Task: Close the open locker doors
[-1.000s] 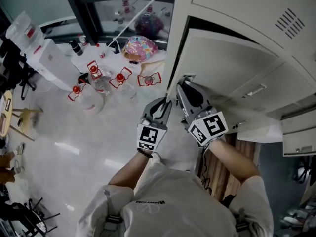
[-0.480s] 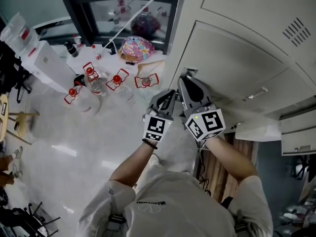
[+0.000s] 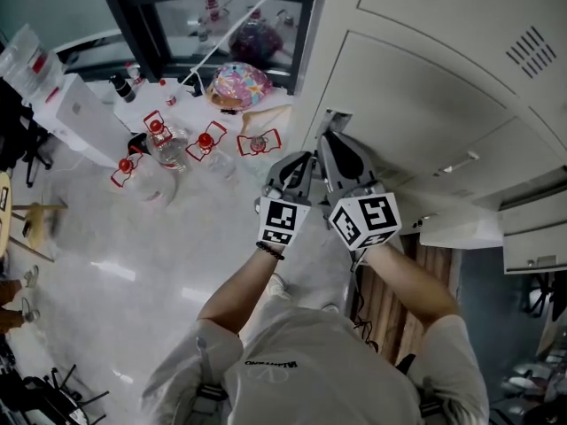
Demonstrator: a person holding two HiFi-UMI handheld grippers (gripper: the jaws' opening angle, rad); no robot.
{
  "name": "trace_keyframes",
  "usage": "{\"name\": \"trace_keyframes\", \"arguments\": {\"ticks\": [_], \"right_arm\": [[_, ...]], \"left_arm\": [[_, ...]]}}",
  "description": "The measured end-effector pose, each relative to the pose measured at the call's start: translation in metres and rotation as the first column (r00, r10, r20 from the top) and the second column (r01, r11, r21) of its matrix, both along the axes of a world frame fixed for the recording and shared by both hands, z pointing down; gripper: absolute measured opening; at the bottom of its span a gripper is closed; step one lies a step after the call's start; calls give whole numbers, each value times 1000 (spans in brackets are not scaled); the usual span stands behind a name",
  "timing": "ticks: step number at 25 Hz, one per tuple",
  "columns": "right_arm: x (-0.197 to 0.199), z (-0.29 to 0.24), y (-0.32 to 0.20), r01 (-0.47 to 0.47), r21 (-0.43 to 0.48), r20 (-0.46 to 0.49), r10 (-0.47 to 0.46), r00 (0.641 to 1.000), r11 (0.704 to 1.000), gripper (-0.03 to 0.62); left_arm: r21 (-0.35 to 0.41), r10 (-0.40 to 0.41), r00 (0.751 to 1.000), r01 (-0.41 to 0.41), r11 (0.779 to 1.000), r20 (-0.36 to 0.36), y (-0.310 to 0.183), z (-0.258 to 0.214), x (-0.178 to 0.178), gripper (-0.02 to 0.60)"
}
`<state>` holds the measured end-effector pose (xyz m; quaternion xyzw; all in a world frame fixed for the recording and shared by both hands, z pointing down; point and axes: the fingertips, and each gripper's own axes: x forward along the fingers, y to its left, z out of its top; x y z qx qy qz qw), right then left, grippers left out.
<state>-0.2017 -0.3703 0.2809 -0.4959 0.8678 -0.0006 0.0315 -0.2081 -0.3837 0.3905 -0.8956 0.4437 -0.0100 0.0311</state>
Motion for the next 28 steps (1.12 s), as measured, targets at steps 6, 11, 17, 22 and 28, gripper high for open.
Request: {"name": "trace_keyframes", "arguments": {"ticks": [6,11,17,22,28], "right_arm": [[0,0,35,74,72,-55,-70,996,995,11],[27,4,64,66,81,-44,-63,997,994,10],[109,38,129,-17,28,-30,17,999,999,10],[177,102,202,-60,-65,-103,54,993,996,11],[251,180,278,-44,-159,-105,27,994,986,11]], "left_arm": [[11,-9,1000,9,1000,1,1,0,-2,5],[32,-37,999,37,999,2,3,-3,-6,5],[38,-60,998,61,997,-18,60,8,-17,5],[-63,-26,1000,26,998,4,147,62,23,5],[-140,33,999,-27,990,42,241,130,123,5]]}}
